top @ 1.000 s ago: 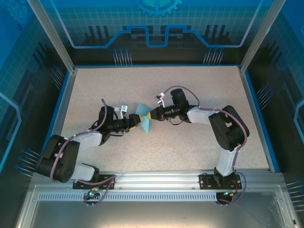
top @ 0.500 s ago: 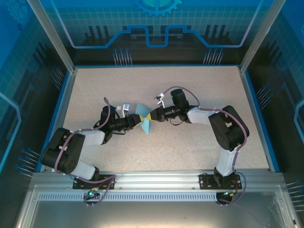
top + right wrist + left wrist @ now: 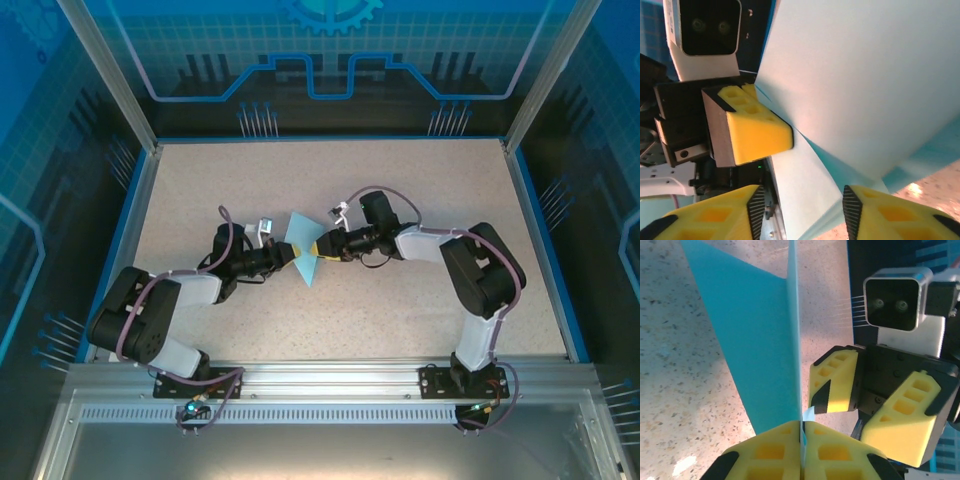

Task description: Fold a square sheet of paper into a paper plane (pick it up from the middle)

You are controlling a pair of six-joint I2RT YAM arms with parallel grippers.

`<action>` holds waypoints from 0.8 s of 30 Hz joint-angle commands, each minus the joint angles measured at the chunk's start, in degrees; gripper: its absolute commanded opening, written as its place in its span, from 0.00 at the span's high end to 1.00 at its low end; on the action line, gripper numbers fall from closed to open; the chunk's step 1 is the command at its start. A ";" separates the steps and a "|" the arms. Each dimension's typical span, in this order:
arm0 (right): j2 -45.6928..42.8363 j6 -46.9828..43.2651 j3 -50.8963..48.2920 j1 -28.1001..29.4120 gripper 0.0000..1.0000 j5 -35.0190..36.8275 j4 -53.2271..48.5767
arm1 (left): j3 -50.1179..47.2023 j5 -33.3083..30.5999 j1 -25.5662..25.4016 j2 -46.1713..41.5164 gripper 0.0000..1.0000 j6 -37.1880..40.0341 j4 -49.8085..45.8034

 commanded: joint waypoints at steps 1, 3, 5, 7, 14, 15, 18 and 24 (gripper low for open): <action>-4.34 -1.14 -2.57 -1.26 0.46 7.43 -2.70 | 0.21 -2.51 -0.38 0.08 0.96 2.29 -4.42; -6.42 -2.08 -3.87 -1.12 0.41 11.73 -3.35 | 0.31 -3.81 -0.38 -0.56 0.97 2.53 -6.24; -8.50 -4.12 -4.82 -0.73 0.38 16.68 -5.28 | 0.30 -4.93 -0.54 -1.09 0.97 2.61 -7.59; -10.45 -7.21 -5.40 0.62 0.35 22.87 -7.84 | 0.68 -6.84 -0.90 -1.65 0.97 2.80 -10.21; -16.52 -19.17 -9.46 11.97 0.21 48.82 -9.27 | 3.97 -18.24 -3.81 -4.71 0.97 3.52 -26.39; -16.68 -20.52 -9.75 13.94 0.20 52.08 -8.59 | 4.20 -19.49 -4.17 -5.12 0.97 2.78 -27.82; -16.38 -24.84 -10.31 18.17 0.16 57.10 -5.30 | 5.35 -23.21 -5.56 -6.03 0.97 1.44 -32.38; -15.68 -33.92 -14.54 23.67 0.15 56.71 6.80 | 7.92 -29.94 -8.75 -7.78 0.96 0.30 -39.14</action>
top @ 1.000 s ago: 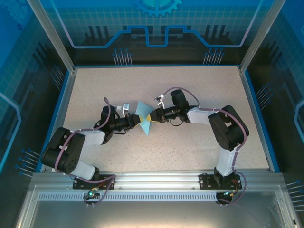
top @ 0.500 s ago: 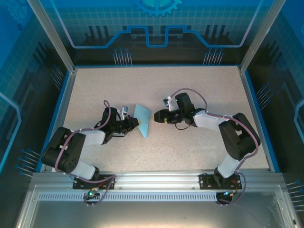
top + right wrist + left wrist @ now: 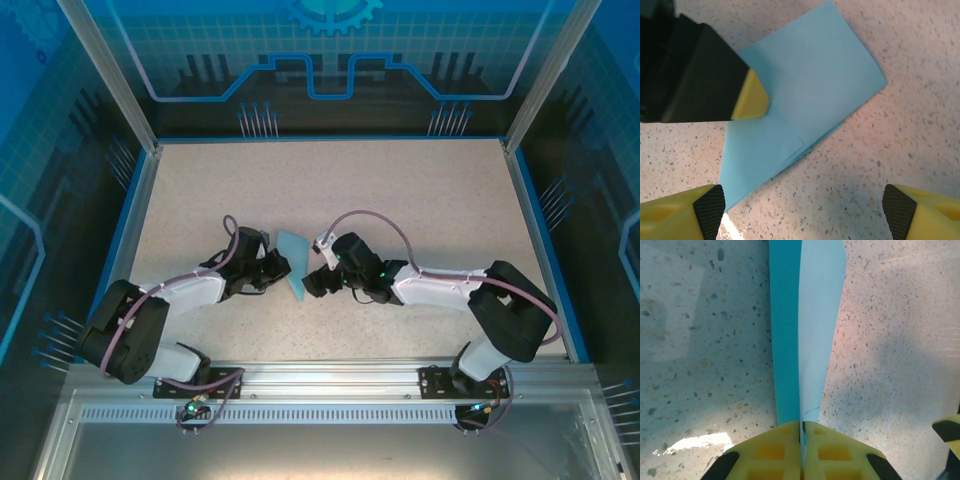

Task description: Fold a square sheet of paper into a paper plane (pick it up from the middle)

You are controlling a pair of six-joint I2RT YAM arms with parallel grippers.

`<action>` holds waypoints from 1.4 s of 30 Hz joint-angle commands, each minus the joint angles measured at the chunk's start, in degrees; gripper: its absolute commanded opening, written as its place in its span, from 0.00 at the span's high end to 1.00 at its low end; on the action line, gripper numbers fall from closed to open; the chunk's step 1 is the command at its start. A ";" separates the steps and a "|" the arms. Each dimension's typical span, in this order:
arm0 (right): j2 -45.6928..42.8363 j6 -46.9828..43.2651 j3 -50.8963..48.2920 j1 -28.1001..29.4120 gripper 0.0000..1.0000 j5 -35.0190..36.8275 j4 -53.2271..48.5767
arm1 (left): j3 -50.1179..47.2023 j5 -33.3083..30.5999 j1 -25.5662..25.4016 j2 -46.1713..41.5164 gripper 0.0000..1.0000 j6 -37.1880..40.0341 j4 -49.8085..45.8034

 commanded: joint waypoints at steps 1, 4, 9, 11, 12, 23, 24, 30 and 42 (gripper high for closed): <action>0.28 -8.86 -4.13 2.58 0.15 2.70 10.72 | 2.10 -6.00 -1.31 -1.94 0.96 -1.71 -6.72; 1.65 -12.96 -6.01 4.19 0.16 1.05 15.23 | 2.43 -7.98 -2.41 -2.53 0.96 -3.82 -8.28; 6.20 -17.81 -5.47 7.27 0.21 0.66 18.35 | 3.75 -10.93 -3.80 -2.58 0.95 -6.24 -11.43; 7.98 -18.39 -5.29 7.94 0.26 0.38 20.29 | 3.91 -11.03 -4.03 -2.41 0.94 -7.07 -11.84; 8.82 -18.71 -5.32 8.19 0.30 -0.05 21.36 | 3.89 -10.95 -4.10 -2.40 0.94 -7.41 -11.92; 15.02 -18.56 -3.81 9.68 0.50 -0.63 29.42 | 4.16 -10.60 -4.16 -2.07 0.94 -9.04 -12.73; 15.35 -18.30 -3.59 9.64 0.50 -0.47 29.38 | 4.15 -10.60 -4.17 -1.97 0.94 -9.06 -12.74; 17.61 -16.97 -2.49 9.67 0.57 1.40 29.44 | 4.42 -10.32 -4.20 -1.97 0.91 -9.34 -12.90; 17.13 -19.41 -4.32 9.64 0.81 2.70 29.00 | 5.70 -10.56 -4.01 -1.40 0.80 -8.54 -14.13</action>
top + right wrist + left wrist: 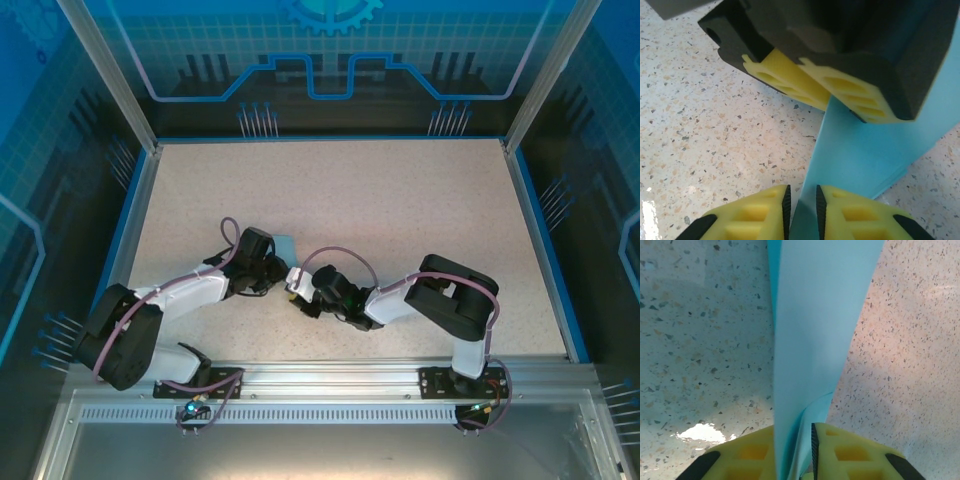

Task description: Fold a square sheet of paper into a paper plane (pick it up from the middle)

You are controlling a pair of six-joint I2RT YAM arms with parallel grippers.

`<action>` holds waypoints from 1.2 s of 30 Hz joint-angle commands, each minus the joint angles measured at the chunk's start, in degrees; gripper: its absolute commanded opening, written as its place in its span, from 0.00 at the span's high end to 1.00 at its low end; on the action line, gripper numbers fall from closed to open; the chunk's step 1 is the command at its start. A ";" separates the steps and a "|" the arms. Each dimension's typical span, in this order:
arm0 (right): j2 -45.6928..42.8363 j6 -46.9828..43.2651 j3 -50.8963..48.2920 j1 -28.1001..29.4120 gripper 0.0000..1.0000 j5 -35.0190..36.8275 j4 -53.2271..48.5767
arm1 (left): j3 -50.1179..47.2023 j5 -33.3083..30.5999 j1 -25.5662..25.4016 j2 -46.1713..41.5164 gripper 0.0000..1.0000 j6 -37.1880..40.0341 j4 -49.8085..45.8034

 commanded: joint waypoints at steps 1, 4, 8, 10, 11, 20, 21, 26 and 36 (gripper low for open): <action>-0.32 -1.22 -0.91 0.76 0.82 0.68 1.30 | 1.87 -0.79 -0.14 0.26 0.80 0.34 -2.07; -0.96 -1.82 -1.49 0.42 0.85 0.53 1.14 | 1.89 -0.72 0.82 0.36 0.78 1.33 -2.27; -2.15 -2.11 -3.01 -0.40 0.86 -1.31 1.45 | 2.06 0.49 2.68 0.45 0.77 3.73 -2.14; -2.70 -2.34 -3.65 -0.72 0.86 -2.14 1.49 | 2.22 1.12 3.17 0.58 0.77 4.56 -2.31; -2.88 -2.45 -3.84 -0.95 0.87 -2.28 1.36 | 2.40 1.29 3.44 0.71 0.78 4.86 -2.61; -4.36 -1.61 -2.87 -1.74 0.74 -3.84 -0.82 | 3.01 2.71 3.56 1.68 0.93 6.16 -4.01; -4.52 -1.64 -2.65 -1.65 0.71 -4.03 -0.91 | 3.11 2.70 3.52 1.85 0.93 6.07 -4.49; -3.70 -1.78 -0.59 -1.28 0.58 -3.28 -0.77 | 3.91 2.82 3.53 2.55 0.94 5.20 -5.81; 0.37 -4.13 2.79 -1.08 0.62 -2.10 2.14 | 4.44 2.97 3.54 2.84 0.94 4.33 -6.69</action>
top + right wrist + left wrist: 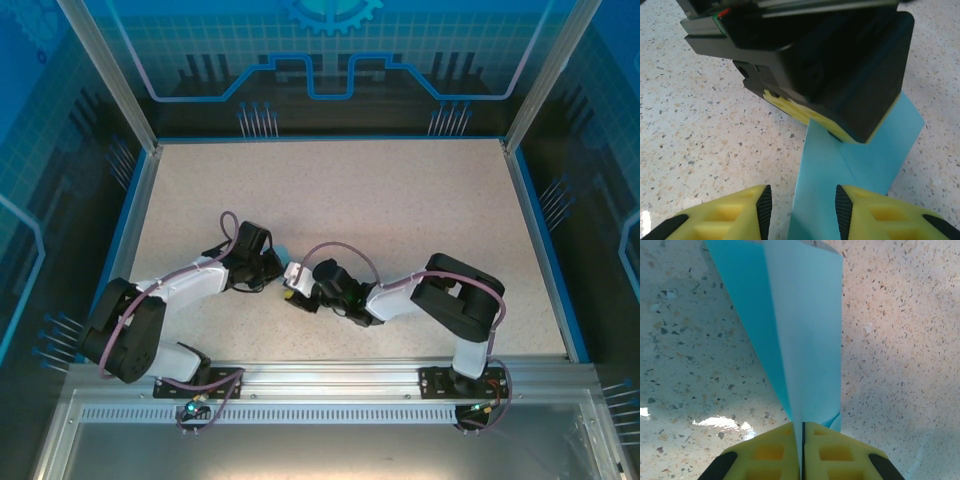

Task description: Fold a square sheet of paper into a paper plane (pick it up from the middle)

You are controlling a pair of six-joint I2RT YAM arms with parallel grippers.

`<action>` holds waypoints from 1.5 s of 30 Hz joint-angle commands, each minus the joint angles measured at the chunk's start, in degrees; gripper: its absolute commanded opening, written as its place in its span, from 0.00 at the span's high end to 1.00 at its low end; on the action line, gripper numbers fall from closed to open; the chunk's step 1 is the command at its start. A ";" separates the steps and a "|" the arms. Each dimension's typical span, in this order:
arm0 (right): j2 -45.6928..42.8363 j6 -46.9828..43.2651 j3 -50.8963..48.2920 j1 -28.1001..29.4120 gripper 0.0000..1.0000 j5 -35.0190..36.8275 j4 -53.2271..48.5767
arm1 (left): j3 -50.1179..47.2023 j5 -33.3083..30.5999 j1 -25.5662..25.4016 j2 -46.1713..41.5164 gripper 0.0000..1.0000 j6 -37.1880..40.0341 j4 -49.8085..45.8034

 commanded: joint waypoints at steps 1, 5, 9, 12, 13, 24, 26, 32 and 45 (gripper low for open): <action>2.29 -1.98 1.58 0.08 0.62 0.45 2.01 | 1.44 1.05 0.42 0.44 0.94 -0.86 -2.27; 3.83 -2.45 1.85 0.08 0.65 0.87 3.38 | 1.61 1.10 0.39 0.48 0.94 -1.04 -2.34; 5.35 -2.32 1.69 0.05 0.67 1.96 4.70 | 1.65 1.18 0.44 0.39 0.94 -1.07 -2.60; 6.23 -2.45 1.76 -0.01 0.69 2.75 5.55 | 1.88 1.38 0.44 0.39 0.94 -0.99 -2.60; 6.41 -2.58 1.90 -0.07 0.69 2.93 5.64 | 1.88 1.45 0.39 0.35 0.94 -1.04 -2.65; 5.41 -0.18 1.69 -1.13 0.79 -0.01 5.07 | 2.31 0.88 0.41 0.22 0.92 -0.49 -3.78; 4.92 0.90 1.42 -1.74 0.82 -1.50 4.77 | 2.46 0.50 0.44 0.22 0.89 -0.24 -4.13; 3.00 5.25 1.59 -3.51 0.88 -6.72 1.66 | 3.20 -0.83 1.89 -1.80 0.72 1.44 -6.53; 3.71 8.50 3.46 -4.86 0.86 -10.96 -1.72 | 1.18 -0.67 5.86 -4.55 0.71 3.60 -8.08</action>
